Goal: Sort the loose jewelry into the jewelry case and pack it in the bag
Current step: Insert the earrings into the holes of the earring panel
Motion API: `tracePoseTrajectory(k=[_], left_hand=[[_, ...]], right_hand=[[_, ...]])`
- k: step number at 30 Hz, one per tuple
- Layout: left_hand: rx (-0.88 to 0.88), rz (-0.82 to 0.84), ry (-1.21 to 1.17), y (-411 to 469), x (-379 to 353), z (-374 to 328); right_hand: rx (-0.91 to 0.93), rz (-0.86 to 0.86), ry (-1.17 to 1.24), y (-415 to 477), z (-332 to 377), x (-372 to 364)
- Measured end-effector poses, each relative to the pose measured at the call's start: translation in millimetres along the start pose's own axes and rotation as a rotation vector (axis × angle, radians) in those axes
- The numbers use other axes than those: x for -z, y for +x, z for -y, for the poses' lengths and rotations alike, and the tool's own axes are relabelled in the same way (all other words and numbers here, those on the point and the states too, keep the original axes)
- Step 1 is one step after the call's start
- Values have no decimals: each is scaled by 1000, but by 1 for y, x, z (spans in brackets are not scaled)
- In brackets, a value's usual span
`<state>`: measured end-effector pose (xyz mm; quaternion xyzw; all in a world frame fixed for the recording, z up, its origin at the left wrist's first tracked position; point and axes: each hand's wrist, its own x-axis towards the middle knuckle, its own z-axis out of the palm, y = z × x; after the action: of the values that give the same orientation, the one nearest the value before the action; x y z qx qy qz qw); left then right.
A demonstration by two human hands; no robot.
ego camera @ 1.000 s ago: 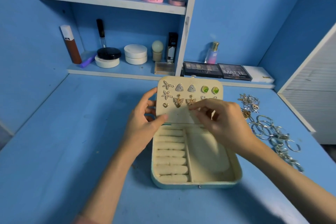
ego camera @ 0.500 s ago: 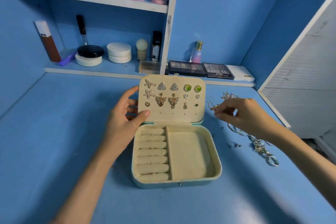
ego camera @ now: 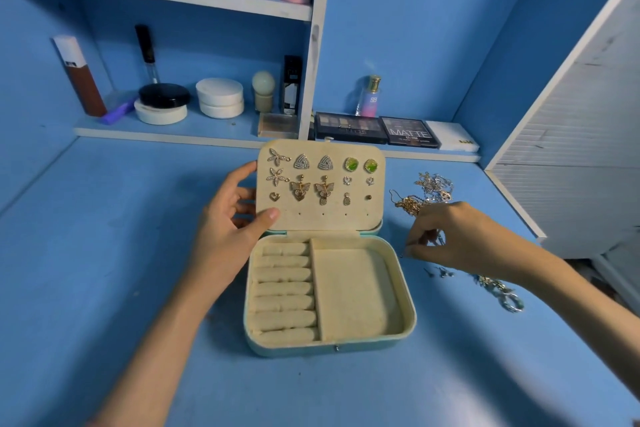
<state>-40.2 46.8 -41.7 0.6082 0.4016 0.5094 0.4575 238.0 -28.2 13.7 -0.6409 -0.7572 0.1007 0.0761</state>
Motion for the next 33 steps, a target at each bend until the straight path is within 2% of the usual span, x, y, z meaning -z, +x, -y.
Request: tracePoseTrajectory(k=[7,33], left_hand=[[-1,1,-4,-1,0,-1],[11,5,-13,-2,-1,-5]], right_hand=[[-103,112,-186,2,10,-5],[-21,32,-95,-7,-2,-11]])
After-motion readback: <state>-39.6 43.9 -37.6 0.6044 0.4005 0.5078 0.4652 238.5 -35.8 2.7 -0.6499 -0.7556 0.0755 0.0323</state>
